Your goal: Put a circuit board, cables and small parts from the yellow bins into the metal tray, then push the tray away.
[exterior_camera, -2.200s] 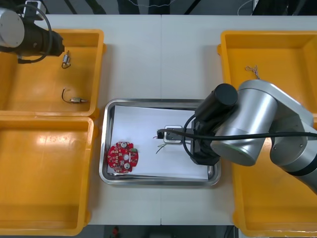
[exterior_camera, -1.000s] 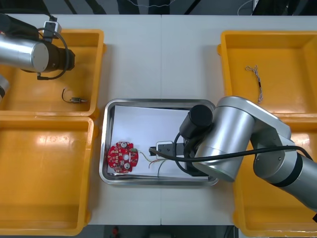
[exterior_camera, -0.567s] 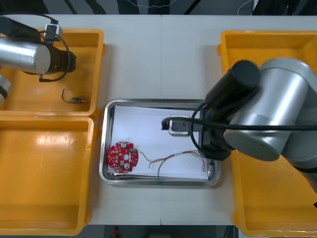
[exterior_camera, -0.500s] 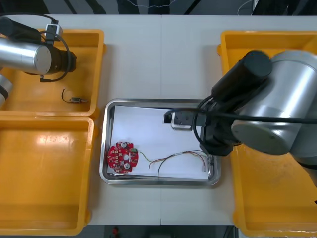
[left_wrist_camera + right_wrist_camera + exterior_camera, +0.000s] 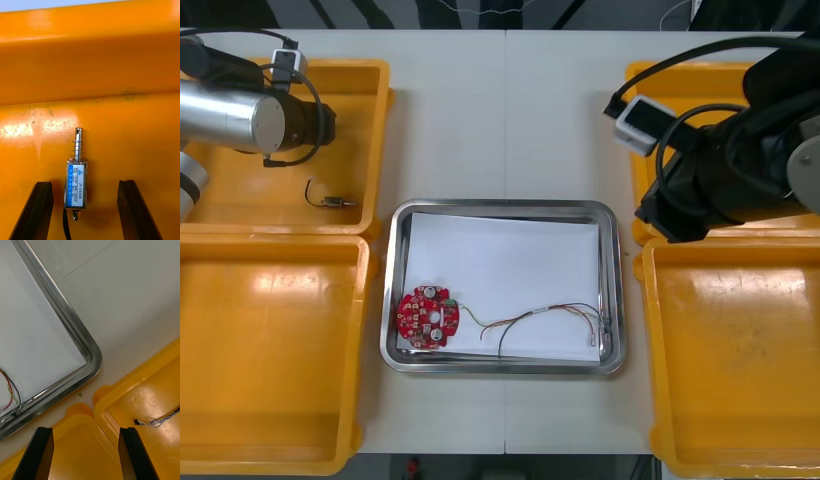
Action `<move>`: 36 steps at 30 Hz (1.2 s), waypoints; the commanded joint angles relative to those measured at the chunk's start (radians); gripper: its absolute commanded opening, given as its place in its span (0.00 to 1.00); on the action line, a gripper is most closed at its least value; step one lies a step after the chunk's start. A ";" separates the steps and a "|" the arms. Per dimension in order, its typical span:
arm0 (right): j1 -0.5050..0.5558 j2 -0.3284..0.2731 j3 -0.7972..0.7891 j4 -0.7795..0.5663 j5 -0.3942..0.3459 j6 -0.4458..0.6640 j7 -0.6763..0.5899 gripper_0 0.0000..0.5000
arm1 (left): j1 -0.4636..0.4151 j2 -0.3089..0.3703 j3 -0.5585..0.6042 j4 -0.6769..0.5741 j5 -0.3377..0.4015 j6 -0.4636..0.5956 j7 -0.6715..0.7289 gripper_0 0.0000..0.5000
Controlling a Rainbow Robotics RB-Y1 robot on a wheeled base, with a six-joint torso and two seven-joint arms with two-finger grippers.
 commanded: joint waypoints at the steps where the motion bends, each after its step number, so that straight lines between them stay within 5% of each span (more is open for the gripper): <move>1: -0.025 -0.051 -0.083 -0.016 0.010 0.003 -0.067 1.00 | -0.049 -0.016 -0.039 0.025 0.007 -0.040 -0.066 0.87; 2: -0.025 -0.062 -0.110 0.004 0.013 0.003 -0.095 1.00 | -0.049 -0.016 -0.043 0.035 0.014 -0.056 -0.064 0.40; 5: -0.025 -0.081 -0.156 0.038 0.012 0.003 -0.112 1.00 | -0.049 -0.016 -0.043 0.039 0.027 -0.057 -0.064 0.00; 11: -0.026 -0.108 -0.280 0.122 -0.005 0.003 -0.115 1.00 | -0.047 -0.016 -0.043 0.039 0.046 -0.049 -0.064 0.00; 16: -0.026 -0.136 -0.341 0.194 -0.002 0.003 -0.115 1.00 | -0.049 0.010 -0.026 -0.020 0.046 0.067 -0.067 0.00; 31: -0.066 -0.140 -0.389 0.409 0.065 0.003 -0.147 1.00 | -0.047 0.050 0.181 -0.391 -0.031 0.713 -0.034 0.00; 36: -0.151 -0.122 -0.373 0.538 0.093 0.003 -0.149 1.00 | -0.047 0.049 0.184 -0.555 -0.020 0.914 0.108 0.00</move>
